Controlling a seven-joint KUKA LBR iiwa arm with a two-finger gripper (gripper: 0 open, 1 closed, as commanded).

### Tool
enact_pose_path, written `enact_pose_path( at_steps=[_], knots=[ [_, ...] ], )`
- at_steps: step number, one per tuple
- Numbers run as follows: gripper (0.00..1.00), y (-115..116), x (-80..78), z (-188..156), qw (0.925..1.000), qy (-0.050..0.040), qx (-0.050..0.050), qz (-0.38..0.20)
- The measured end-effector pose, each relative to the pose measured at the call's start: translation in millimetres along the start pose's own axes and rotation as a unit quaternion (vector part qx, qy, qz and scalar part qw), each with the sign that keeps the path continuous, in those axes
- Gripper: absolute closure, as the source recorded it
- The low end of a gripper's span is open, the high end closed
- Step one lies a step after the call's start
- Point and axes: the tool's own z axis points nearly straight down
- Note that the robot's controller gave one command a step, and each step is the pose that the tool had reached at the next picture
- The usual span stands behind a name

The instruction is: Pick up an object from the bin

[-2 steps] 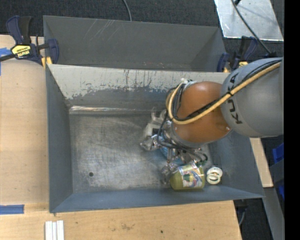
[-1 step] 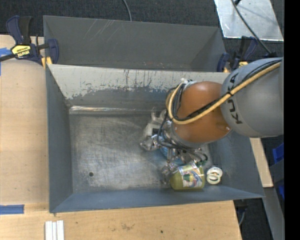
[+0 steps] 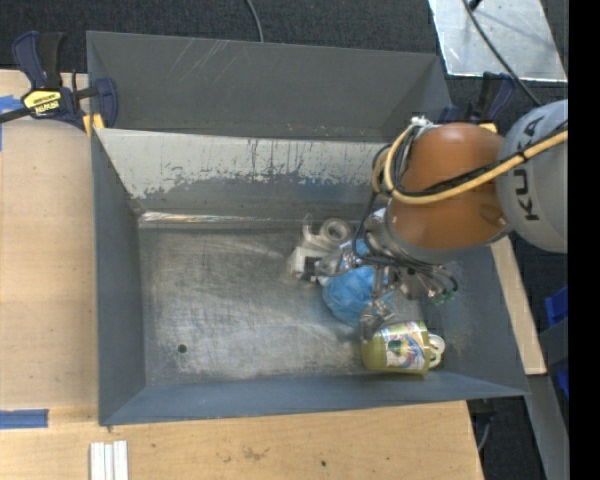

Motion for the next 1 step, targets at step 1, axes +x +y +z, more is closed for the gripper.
enact_pose_path(
  at_steps=[1],
  knots=[
    [1.0, -32.6, -65.0, 30.1, 0.9871, -0.0113, 0.006, 0.16]
  ],
)
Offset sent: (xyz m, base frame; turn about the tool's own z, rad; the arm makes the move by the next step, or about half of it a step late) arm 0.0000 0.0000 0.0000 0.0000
